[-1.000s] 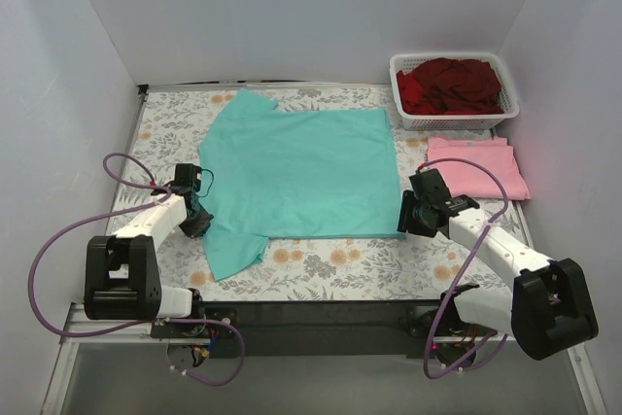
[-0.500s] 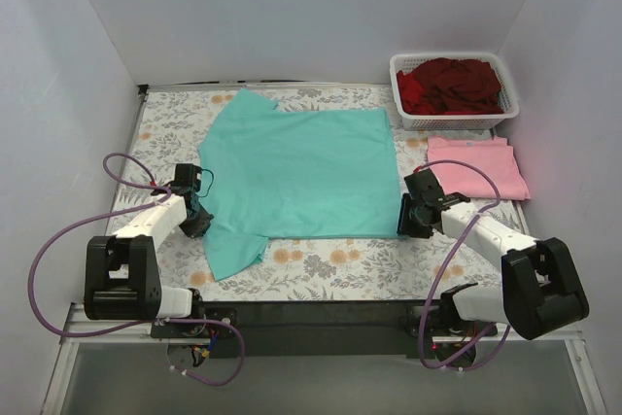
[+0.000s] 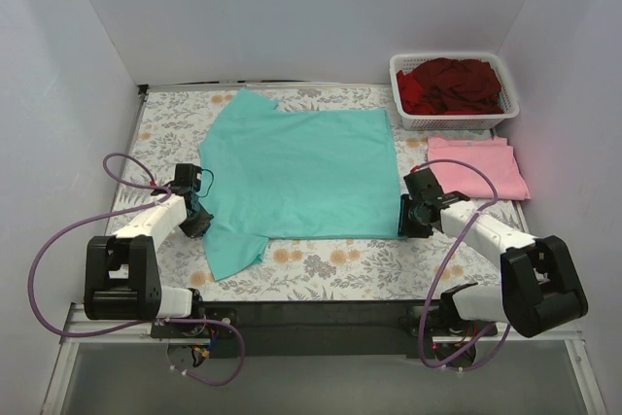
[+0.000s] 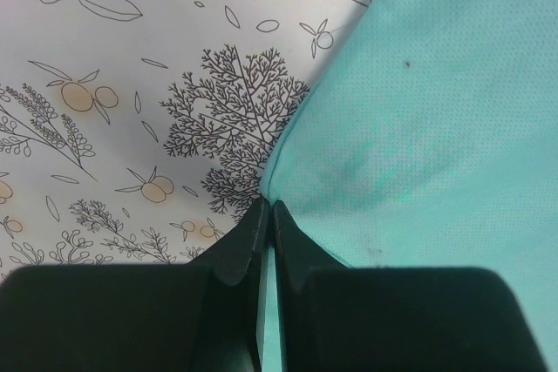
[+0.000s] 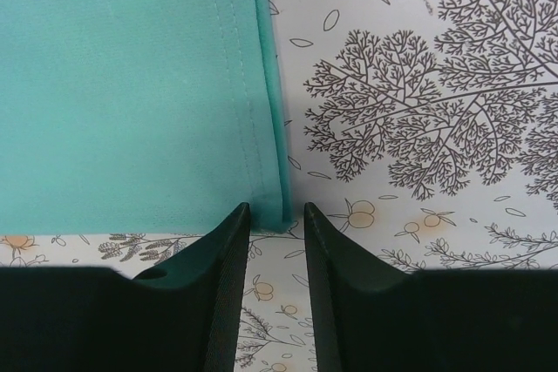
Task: Fold and stack the t-shirts
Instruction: Flatten the tshirt out, then fold the tshirt
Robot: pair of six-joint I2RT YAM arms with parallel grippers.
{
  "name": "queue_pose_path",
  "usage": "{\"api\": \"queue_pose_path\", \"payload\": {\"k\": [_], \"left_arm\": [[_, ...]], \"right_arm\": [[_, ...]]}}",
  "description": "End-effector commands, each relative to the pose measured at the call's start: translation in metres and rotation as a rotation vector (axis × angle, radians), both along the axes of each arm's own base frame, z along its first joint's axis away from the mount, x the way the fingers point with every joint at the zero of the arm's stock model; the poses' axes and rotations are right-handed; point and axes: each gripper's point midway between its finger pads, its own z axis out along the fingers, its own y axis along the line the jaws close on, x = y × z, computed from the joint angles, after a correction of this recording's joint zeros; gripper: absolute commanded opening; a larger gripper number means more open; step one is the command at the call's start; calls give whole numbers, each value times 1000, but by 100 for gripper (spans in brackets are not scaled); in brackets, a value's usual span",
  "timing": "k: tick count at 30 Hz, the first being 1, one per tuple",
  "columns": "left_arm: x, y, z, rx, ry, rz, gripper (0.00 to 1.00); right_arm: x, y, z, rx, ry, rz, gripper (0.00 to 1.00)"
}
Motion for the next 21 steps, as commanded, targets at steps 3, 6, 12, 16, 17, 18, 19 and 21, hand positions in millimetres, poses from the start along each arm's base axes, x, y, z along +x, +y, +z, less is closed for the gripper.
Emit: {"api": "queue_pose_path", "payload": {"k": [3, 6, 12, 16, 17, 18, 19, 21], "left_arm": [[-2, -3, -7, -23, 2, 11, 0], [-2, -4, -7, -25, 1, 9, 0], [0, -4, -4, -28, -11, 0, 0], [1, -5, -2, -29, -20, -4, 0], [2, -5, -1, -31, -26, -3, 0], [2, -5, -1, -32, -27, -5, 0], [2, -5, -1, -30, -29, -4, 0], [3, -5, -1, -31, -30, -6, 0]], "right_arm": [[-10, -5, 0, -28, 62, -24, 39], [-3, -6, 10, -24, 17, -52, 39], [5, -4, 18, -10, -3, -112, 40], [6, -1, 15, 1, 11, -137, 39], [4, 0, 14, 6, 22, -138, 39], [3, 0, 13, 11, 28, -143, 39], [-1, -1, 10, 11, 38, -148, 39], [-6, -1, 7, 17, 51, -162, 39]]}}
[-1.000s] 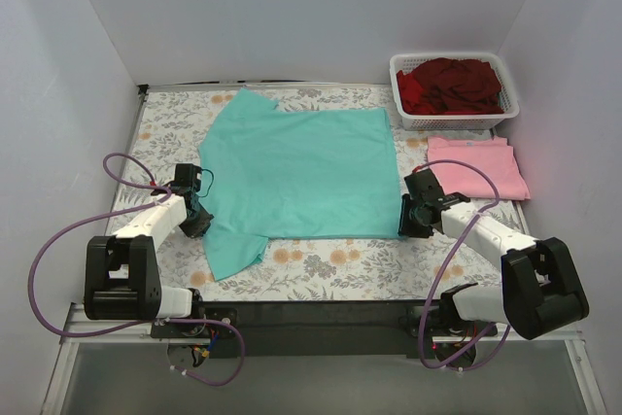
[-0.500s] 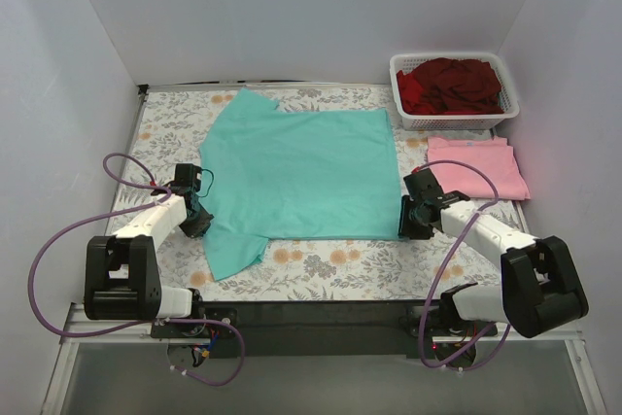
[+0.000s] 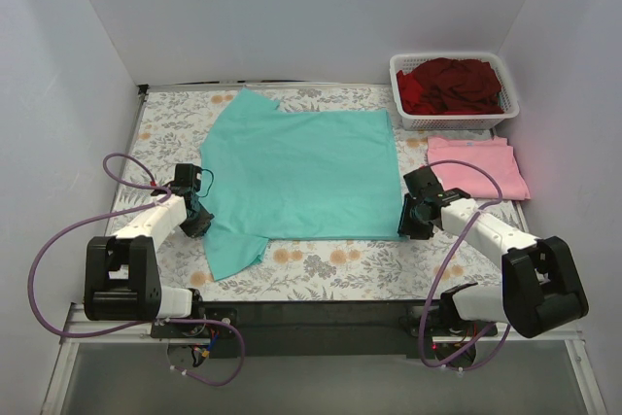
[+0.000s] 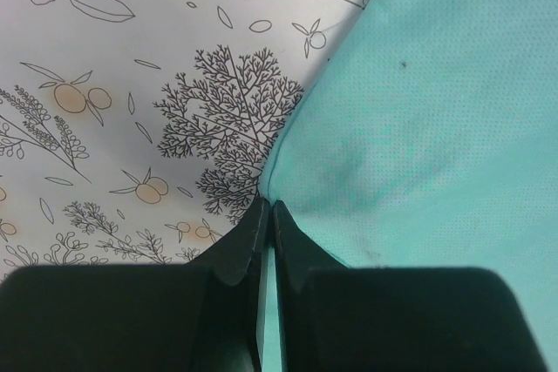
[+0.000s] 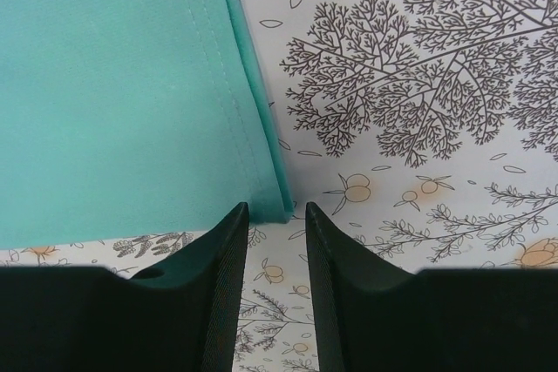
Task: Fold and stack the t-shirts
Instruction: Fold the tshirt
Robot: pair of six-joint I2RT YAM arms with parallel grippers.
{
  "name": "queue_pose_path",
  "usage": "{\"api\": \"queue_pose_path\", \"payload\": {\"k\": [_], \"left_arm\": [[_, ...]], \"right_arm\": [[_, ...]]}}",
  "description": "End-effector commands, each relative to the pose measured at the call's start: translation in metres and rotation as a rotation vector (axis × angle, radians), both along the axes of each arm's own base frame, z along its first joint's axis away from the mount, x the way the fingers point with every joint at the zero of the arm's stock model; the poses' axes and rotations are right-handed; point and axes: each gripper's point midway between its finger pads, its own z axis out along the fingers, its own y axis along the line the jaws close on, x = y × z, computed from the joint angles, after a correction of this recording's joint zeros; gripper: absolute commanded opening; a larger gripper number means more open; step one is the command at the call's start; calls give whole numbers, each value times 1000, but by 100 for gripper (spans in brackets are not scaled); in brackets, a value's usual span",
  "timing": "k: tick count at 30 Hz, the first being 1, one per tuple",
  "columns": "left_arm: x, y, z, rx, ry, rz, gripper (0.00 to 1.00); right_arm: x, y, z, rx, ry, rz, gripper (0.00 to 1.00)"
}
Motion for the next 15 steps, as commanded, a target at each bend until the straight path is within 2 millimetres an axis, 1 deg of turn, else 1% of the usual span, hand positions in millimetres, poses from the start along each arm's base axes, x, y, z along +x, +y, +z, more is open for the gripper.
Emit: {"api": "queue_pose_path", "payload": {"k": [1, 2, 6, 9, 10, 12, 13, 15], "left_arm": [[3, -5, -1, -29, -27, -5, 0], [3, -4, -1, -28, -27, -5, 0], [2, -4, -1, -28, -27, -5, 0], [2, -4, -1, -28, -25, -5, 0], [2, -4, -1, -28, -24, -5, 0], [2, -4, -1, -25, -23, 1, 0], [1, -4, 0, -24, -18, 4, 0], [2, -4, 4, -32, -16, 10, 0]], "right_arm": [[-2, 0, -1, 10, 10, -52, 39], [-7, -2, -5, 4, 26, -53, 39], [-11, -2, -12, 0, 54, -55, 38], [-13, -3, -16, -7, 64, -54, 33], [-13, -4, -17, -12, 69, -53, 28], [-14, -6, -18, -19, 71, -58, 21], [-15, -6, -18, -19, 73, -56, 16], [-14, -7, -16, -20, 70, -54, 8]]}}
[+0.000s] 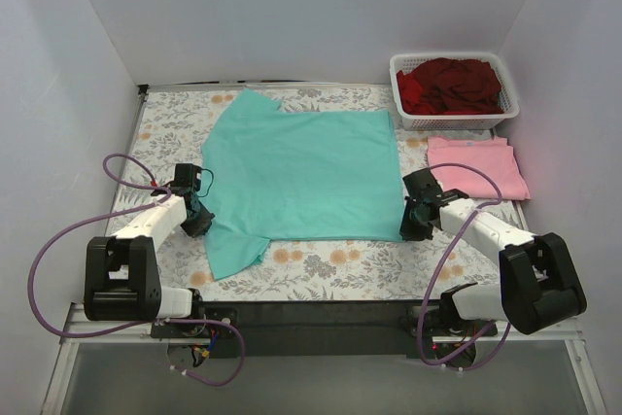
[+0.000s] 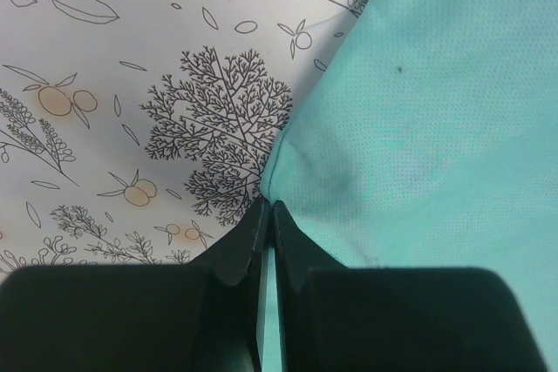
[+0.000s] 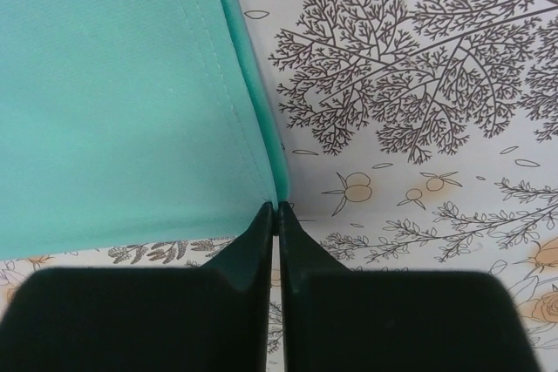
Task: Fold and stack the t-shirts
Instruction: Fold the tshirt
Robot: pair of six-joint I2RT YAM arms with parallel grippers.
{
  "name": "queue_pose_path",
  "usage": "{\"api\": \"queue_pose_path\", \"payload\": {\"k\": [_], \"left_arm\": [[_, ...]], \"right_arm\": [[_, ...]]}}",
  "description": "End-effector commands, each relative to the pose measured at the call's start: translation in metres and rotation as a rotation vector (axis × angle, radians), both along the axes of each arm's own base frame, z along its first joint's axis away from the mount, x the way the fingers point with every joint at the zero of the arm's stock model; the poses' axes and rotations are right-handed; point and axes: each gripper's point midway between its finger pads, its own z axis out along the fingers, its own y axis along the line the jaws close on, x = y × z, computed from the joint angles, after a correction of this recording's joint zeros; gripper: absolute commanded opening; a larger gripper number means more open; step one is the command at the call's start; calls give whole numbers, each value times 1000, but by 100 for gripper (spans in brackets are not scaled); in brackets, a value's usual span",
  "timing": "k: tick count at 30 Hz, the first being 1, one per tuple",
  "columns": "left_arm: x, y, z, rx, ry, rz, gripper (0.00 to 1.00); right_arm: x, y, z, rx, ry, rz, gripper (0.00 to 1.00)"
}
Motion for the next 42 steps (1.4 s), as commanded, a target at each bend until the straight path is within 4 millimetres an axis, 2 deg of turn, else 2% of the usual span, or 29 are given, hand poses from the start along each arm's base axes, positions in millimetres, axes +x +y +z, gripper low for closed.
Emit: {"api": "queue_pose_path", "payload": {"k": [1, 3, 9, 11, 12, 13, 14, 16, 20, 25, 27, 32, 34, 42], "left_arm": [[3, -4, 9, -30, -18, 18, 0], [3, -7, 19, -47, -35, 27, 0], [16, -16, 49, -97, -81, 34, 0], [19, -15, 57, -93, -80, 32, 0], [22, -12, 64, -77, -83, 28, 0], [24, -12, 66, -78, -87, 28, 0], [24, -13, 67, -81, -83, 24, 0], [25, -14, 66, -84, -64, 18, 0], [38, -14, 78, -81, -79, 11, 0], [53, -14, 81, -76, -68, 8, 0], [59, -13, 82, -69, -69, 7, 0], [71, -9, 75, -49, -40, 5, 0], [78, -9, 79, -49, -56, 5, 0], [102, -9, 82, -46, -66, 6, 0]], "right_arm": [[-7, -7, -5, -26, 32, -9, 2], [-8, -12, -1, -54, 37, 17, 1], [-3, -23, 28, -96, 9, 80, 1], [4, -24, 39, -93, -13, 106, 1], [14, -23, 52, -88, -30, 133, 1], [13, -24, 50, -93, -19, 139, 1], [21, -20, 58, -80, -39, 143, 1], [27, -17, 60, -73, -35, 153, 1], [52, -8, 74, -61, -63, 182, 1], [79, -3, 84, -74, -81, 212, 1], [86, -3, 79, -83, -62, 224, 1], [113, -2, 84, -84, -77, 225, 1], [124, -3, 86, -88, -86, 227, 1], [152, -4, 89, -81, -97, 236, 1]]}}
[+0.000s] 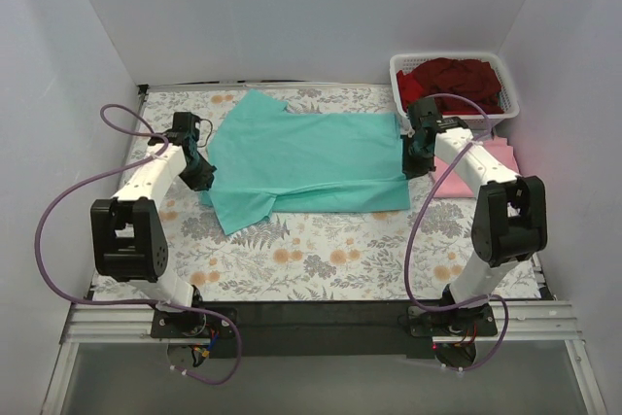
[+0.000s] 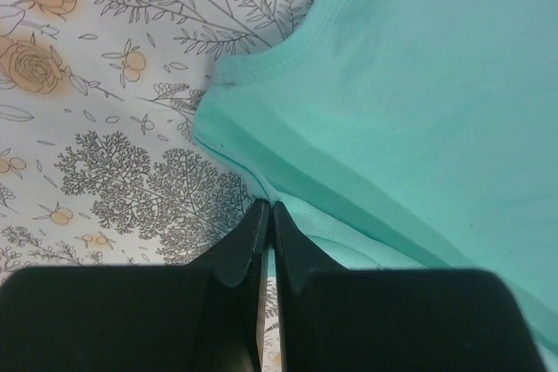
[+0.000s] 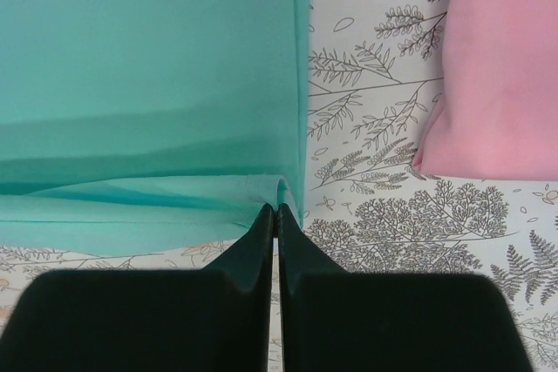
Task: Fold and stack the t-shirts
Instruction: Fold the tshirt
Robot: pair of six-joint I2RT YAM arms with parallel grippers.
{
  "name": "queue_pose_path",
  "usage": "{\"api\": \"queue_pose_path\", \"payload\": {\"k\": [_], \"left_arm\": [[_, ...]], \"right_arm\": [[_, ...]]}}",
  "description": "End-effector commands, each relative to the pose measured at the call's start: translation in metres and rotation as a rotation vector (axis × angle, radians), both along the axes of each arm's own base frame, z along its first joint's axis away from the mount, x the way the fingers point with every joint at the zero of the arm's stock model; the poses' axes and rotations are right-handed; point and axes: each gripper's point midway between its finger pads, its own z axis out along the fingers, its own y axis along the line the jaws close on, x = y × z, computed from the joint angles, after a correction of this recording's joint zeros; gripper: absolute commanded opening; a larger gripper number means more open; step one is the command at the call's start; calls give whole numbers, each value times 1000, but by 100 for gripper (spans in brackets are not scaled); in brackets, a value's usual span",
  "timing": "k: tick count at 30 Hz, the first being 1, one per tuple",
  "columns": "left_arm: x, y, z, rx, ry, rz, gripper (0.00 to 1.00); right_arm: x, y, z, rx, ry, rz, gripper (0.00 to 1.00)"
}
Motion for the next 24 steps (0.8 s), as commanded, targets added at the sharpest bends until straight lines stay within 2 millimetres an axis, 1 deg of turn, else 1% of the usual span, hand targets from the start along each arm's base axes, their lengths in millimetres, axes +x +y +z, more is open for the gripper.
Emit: {"api": "queue_pose_path", "payload": {"k": [1, 2, 4, 5, 7, 8, 9, 11, 12, 14, 15, 17, 24], "left_arm": [[16, 7, 12, 27, -40, 6, 0], [18, 6, 12, 27, -43, 6, 0], [22, 8, 7, 34, -34, 12, 0], [24, 9, 6, 35, -31, 15, 0], [28, 11, 2, 41, -31, 20, 0], [29, 12, -3, 43, -20, 22, 0], [33, 13, -2, 43, -26, 24, 0], [37, 15, -7, 44, -17, 27, 0], [41, 14, -6, 42, -26, 27, 0], [46, 16, -5, 43, -34, 27, 0], [47, 17, -7, 45, -28, 28, 0], [51, 16, -4, 41, -37, 25, 0], [60, 13, -3, 29, -60, 0, 0]], "right_arm": [[18, 3, 15, 11, -42, 23, 1], [23, 3, 15, 12, -47, 25, 1], [27, 5, 15, 20, -46, 29, 1], [29, 6, 12, 21, -37, 32, 1], [38, 8, 14, 28, -47, 33, 1], [39, 8, 13, 29, -44, 33, 1], [41, 9, 9, 29, -35, 32, 1], [47, 9, 8, 33, -37, 31, 1], [49, 9, 5, 32, -29, 30, 1], [53, 7, 3, 34, -29, 26, 1], [54, 7, -1, 34, -18, 24, 1], [57, 4, -3, 33, -17, 18, 1], [60, -4, -14, 27, -2, 8, 1]]}}
